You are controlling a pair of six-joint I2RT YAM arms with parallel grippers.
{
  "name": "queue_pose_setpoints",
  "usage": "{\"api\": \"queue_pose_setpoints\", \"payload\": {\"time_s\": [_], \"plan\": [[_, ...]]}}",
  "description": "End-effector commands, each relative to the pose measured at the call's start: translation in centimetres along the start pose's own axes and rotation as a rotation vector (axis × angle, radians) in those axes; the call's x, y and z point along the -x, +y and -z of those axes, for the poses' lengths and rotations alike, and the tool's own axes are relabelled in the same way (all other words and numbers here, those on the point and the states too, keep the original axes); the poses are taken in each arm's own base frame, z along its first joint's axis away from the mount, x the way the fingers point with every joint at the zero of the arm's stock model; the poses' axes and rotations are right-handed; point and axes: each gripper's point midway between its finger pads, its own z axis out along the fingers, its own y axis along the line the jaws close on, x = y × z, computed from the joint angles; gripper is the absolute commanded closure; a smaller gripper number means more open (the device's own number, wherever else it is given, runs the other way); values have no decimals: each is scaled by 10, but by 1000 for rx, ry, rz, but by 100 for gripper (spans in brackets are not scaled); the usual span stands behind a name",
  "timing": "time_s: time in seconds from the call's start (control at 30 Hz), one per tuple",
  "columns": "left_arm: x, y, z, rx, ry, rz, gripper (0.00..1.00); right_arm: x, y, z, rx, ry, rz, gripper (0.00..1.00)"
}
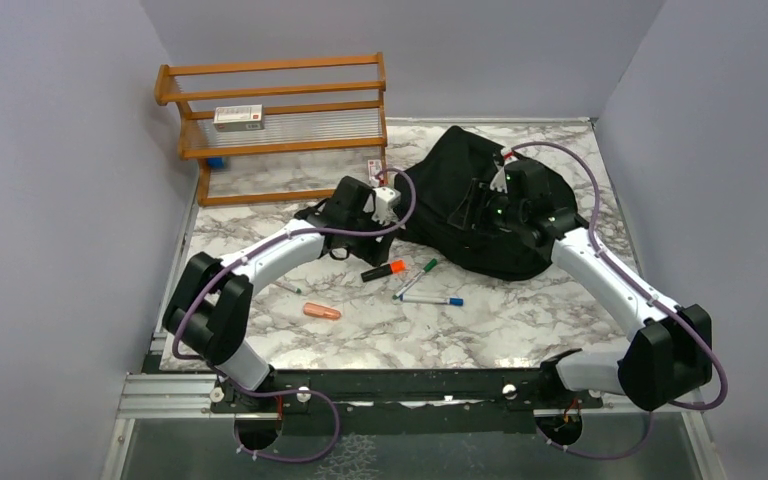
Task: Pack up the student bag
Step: Pick up the stationery from the center of the board.
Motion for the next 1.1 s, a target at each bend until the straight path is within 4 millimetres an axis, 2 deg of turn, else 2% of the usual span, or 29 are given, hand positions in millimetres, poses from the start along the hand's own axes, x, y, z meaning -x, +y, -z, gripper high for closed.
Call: {"api": "queue_pose_setpoints", "payload": {"time_s": [0.0, 0.2, 0.53, 0.63, 0.77, 0.87, 0.97, 1.07], "plan": [[-10, -16, -10, -1, 58, -167, 24, -3, -11, 2, -45, -34, -51, 44], [-31, -29, -32, -5, 139, -271, 24, 1, -19, 4, -91, -51, -30, 43], [-49, -17, -51, 65, 222, -337, 28, 1, -20, 6, -99, -71, -66, 43], [-52, -14, -54, 79, 236, -337, 37, 2, -21, 7, -103, -75, -61, 43], [-55, -14, -53, 80, 245, -327, 61, 5, -20, 8, -107, -90, -75, 43], [-51, -16, -47, 82, 226, -311, 72, 7, -16, 9, -86, -108, -112, 43], [-36, -20, -36, 84, 157, -276, 79, 7, -4, 11, -22, -124, -165, 43], [-13, -36, -21, 29, 56, -226, 80, 7, 14, 14, 91, -140, -224, 43]]}}
